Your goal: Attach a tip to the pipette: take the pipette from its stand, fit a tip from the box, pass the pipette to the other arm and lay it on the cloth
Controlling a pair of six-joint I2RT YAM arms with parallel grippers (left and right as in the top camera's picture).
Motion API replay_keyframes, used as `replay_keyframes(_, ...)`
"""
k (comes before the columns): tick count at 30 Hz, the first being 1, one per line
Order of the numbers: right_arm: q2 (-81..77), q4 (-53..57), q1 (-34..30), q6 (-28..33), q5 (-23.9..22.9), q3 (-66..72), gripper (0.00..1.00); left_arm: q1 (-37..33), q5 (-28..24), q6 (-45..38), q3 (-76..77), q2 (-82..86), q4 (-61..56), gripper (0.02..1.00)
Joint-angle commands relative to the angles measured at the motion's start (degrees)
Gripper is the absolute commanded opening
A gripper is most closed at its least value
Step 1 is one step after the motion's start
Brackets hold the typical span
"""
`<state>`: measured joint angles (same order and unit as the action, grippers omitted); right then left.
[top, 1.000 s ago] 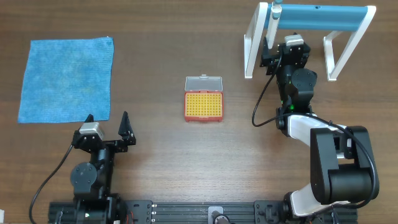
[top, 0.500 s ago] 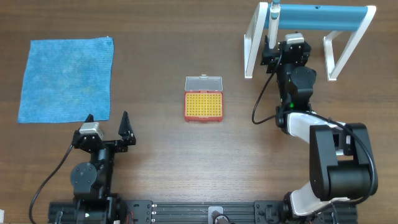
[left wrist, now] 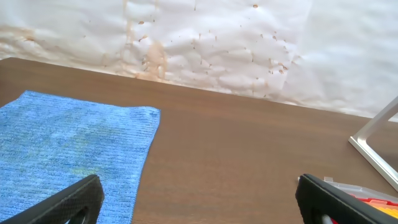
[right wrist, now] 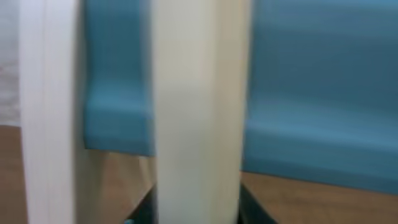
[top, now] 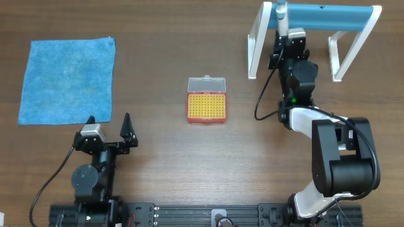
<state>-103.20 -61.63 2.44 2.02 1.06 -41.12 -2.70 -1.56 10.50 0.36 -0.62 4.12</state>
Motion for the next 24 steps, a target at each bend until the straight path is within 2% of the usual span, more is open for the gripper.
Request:
replay_keyframes(1, -0.42, -0.26, 0.57, -0.22, -0.39, -1.25, 0.084, -0.20, -0.24, -0.50, -0.04, 0.33, 0.44, 0.998)
replay_keyframes(18, 3.54, -2.89, 2.43, -0.22, -0.44, -1.01, 0.080, -0.20, -0.24, -0.50, -0.04, 0.33, 0.44, 0.998)
replay_keyframes(24, 9.73, -5.40, 7.02, -0.22, 0.72, 3.54, 0.082, -0.20, -0.24, -0.50, -0.04, 0.33, 0.44, 0.998)
